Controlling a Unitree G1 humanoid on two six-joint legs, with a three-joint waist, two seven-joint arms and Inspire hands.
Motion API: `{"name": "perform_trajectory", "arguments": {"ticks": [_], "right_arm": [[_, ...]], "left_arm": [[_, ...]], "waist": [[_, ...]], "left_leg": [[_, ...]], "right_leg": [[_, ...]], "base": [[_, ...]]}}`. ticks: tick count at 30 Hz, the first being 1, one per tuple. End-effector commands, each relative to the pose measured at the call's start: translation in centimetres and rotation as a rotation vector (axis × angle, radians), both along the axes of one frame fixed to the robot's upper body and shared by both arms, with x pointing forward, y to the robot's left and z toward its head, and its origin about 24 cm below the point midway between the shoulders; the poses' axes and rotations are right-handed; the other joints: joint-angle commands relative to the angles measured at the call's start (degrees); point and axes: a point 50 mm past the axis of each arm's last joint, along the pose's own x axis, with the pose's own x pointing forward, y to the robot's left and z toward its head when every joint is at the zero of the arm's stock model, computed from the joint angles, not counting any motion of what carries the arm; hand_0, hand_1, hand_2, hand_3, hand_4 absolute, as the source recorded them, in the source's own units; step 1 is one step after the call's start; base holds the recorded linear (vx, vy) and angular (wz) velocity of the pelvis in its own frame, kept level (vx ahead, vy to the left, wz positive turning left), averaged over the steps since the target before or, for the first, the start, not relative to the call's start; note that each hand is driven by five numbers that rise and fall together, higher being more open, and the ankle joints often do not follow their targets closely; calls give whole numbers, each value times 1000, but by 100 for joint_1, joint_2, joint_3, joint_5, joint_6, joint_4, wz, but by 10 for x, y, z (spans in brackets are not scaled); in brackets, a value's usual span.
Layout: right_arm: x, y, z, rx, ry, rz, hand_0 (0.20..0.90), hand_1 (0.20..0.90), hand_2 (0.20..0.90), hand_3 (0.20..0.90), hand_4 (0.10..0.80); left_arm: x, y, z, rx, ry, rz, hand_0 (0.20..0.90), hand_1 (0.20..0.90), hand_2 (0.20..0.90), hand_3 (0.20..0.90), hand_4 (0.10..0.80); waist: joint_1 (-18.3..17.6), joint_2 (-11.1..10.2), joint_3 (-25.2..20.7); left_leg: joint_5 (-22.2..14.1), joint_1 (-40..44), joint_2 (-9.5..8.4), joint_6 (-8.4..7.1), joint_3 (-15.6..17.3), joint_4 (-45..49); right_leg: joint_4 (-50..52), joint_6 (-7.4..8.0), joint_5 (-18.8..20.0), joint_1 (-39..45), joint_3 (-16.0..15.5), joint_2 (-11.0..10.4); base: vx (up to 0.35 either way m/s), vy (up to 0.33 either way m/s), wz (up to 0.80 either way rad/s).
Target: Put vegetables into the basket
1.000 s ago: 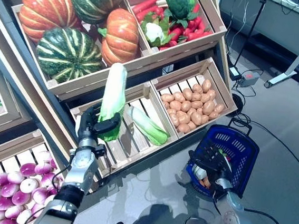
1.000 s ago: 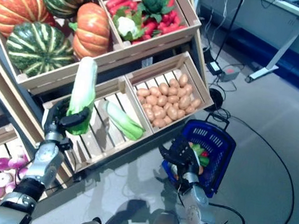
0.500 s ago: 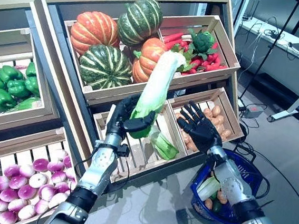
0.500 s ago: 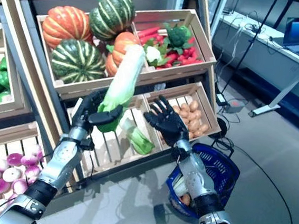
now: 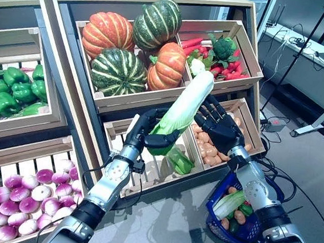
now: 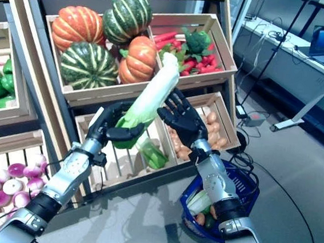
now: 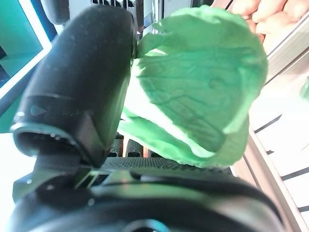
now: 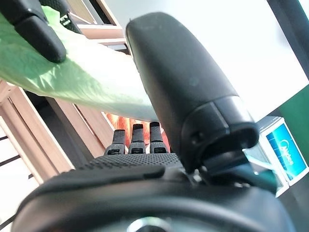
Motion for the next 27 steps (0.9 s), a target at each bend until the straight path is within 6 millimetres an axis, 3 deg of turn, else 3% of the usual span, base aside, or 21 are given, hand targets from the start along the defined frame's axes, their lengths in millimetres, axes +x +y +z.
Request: {"name": "perform_trajectory", "arguments": {"ticks": [1, 10, 21, 27], "right_arm": [[27, 16, 97, 127, -335, 68, 900, 900, 900, 900, 800], [36, 27, 100, 227, -272, 84, 900, 900, 900, 900, 800], [47, 27, 92, 402, -101, -77, 900, 900, 900, 900, 800], [50, 36, 104, 512, -105, -59, 900, 900, 900, 900, 800]], "left_arm": [[22, -38, 81, 89, -364, -190, 300, 300, 300, 300, 400], [19, -53, 89, 254, -485, -225, 300, 300, 300, 300, 400], [7, -73, 105, 469, -764, -208, 300, 300, 300, 300, 400], [-1, -83, 102, 477, -828, -249, 300, 300, 300, 300, 400]], "waist": [[42, -141, -297], [48, -133, -326], [-2, -129, -365], [-20, -127, -330]], "left_leg": [[-403, -66, -324, 237, -185, 5], [-420, -49, -343, 229, -210, 5], [-455, -40, -364, 240, -209, 5], [-458, -59, -369, 231, -206, 5]], "right_leg": [[73, -290, -373, 272, 40, 115], [64, -273, -380, 299, 67, 98], [58, -253, -372, 286, 171, 92], [67, -251, -370, 247, 226, 98]], "base": [[0, 0, 0], [0, 0, 0], [0, 0, 0], [-11, 3, 0]]}}
